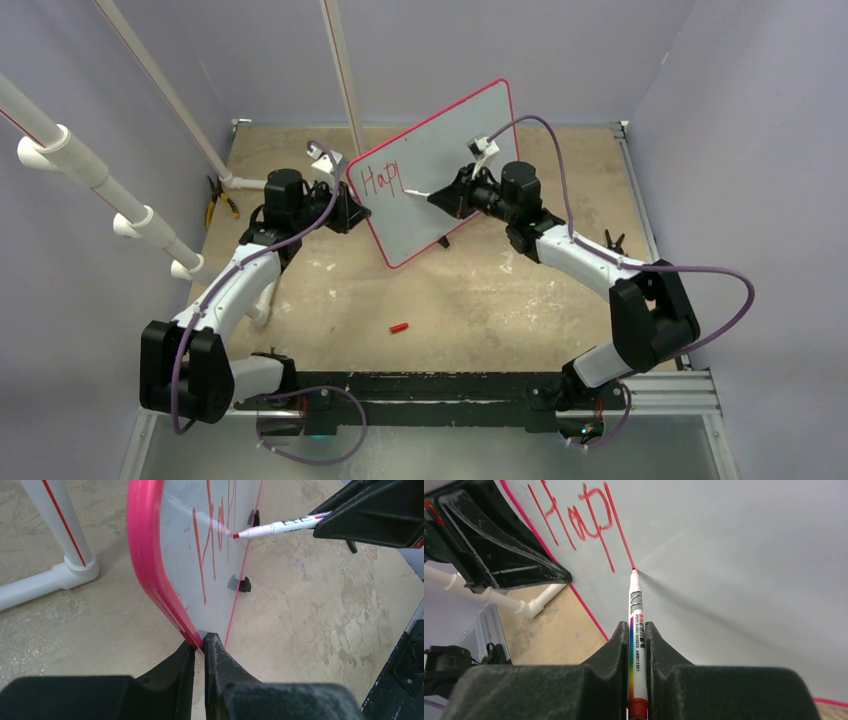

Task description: Write a sentence on the whiteboard

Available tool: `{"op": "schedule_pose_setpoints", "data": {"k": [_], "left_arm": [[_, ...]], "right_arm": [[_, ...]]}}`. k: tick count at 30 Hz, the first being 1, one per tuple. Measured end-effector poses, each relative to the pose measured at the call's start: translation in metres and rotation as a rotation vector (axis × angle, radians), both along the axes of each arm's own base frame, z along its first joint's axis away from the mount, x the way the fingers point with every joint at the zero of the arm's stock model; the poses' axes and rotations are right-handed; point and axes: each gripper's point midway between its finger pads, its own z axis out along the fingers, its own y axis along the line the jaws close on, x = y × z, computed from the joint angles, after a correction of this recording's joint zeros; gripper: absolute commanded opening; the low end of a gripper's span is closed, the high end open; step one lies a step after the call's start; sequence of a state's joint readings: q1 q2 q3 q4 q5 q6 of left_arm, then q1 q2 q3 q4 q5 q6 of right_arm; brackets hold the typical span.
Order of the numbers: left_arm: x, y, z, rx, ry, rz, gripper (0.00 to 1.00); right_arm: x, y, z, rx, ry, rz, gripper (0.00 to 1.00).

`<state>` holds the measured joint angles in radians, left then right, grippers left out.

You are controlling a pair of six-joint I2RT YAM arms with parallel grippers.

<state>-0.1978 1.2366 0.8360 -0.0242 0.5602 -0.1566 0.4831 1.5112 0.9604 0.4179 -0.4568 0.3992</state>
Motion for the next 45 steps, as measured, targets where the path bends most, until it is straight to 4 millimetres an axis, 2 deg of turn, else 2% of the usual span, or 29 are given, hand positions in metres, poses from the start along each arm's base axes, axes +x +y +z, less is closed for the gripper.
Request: {"op": "schedule_pose_setpoints", "data": {"k": [3,7,15,21,30,45], "left_arm": [[0.0,0.0,0.0,0.0,0.0,0.0,0.0],[-0.001,-0.001,0.0,-0.002,0.0,-0.006,0.0],[-0.001,-0.001,0.0,-0.002,0.0,-0.007,0.0],[-0.001,-0.001,0.0,-0.002,0.0,-0.007,0.0],[-0.001,-0.001,0.0,-0.002,0.0,-0.005,0.0],[0.0,-0.001,0.0,0.0,-0.001,-0.002,0.0]], "right_arm": [[-0.004,-0.002,-0.01,-0.011,0.023,0.003,0.0],[-0.005,-0.003,-0.003,-0.007,0.012,-0.002,0.0],[-0.007,-0.007,0.046,0.048,-0.091,-0.02,0.0],[0.006,0.0,0.069,0.077,-0.14,-0.019,0.0],[0.016,0.009,0.051,0.063,-0.101,-0.002,0.0],[0.019,0.006,0.049,0.075,-0.075,-0.021,0.0]]}}
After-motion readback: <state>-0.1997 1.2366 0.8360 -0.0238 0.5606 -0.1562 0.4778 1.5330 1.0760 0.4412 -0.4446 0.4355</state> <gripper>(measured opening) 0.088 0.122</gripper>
